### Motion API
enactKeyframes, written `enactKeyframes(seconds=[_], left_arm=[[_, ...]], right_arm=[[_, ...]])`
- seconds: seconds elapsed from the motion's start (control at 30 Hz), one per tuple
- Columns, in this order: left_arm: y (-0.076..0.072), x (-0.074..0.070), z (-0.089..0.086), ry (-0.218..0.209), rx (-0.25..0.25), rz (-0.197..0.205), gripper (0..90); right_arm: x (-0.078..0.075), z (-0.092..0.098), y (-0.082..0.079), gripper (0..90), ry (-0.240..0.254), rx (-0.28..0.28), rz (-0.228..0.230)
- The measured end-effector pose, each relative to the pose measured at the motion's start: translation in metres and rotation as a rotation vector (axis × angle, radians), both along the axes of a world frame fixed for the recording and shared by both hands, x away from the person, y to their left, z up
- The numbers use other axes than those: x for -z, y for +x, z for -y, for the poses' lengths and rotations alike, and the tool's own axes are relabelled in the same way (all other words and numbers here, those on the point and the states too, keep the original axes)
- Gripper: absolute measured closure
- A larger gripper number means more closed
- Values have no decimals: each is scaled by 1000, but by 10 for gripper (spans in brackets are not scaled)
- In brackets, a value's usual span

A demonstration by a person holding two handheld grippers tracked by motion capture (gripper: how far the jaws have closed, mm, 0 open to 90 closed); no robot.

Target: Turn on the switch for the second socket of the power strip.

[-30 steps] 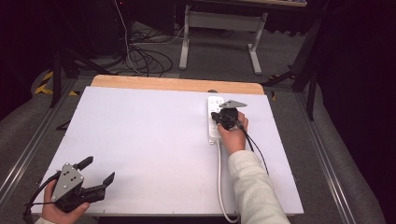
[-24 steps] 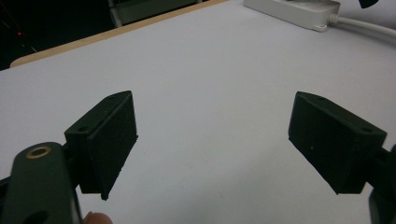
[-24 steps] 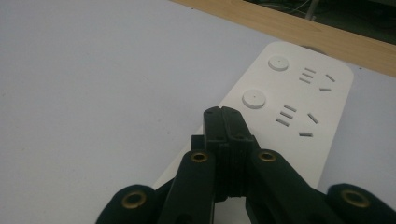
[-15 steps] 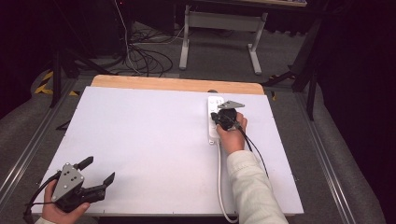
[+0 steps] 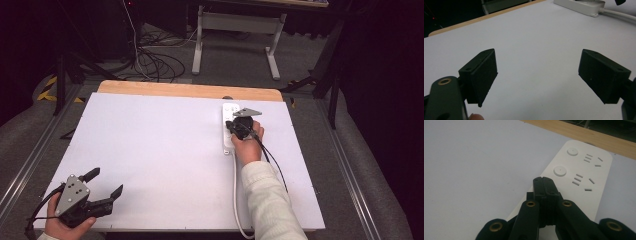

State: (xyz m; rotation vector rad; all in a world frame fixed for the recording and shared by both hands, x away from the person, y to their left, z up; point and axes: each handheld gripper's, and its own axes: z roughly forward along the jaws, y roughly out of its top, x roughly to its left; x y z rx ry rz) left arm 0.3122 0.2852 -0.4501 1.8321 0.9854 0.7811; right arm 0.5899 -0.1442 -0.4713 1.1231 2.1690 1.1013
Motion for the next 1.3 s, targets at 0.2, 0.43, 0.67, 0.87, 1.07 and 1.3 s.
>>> enactKeyframes(seconds=[0.2, 0.43, 0.67, 0.87, 1.07, 1.3], left_arm=[[0, 0, 0, -1, 9, -6, 161], [0, 0, -1, -3, 11, -7, 160], [0, 0, -1, -9, 9, -9, 160], [1, 1, 0, -7, 6, -11, 161], [2, 1, 0, -9, 4, -16, 161], [2, 0, 1, -13, 4, -10, 160]], right_arm=[[1, -3, 0, 900, 2, 20, 8], [2, -4, 0, 900, -5, 26, 10], [3, -3, -1, 900, 7, 30, 20], [1, -4, -2, 900, 31, 32, 19], [-14, -5, -9, 900, 57, 16, 73], [-32, -5, -22, 900, 57, -39, 96]])
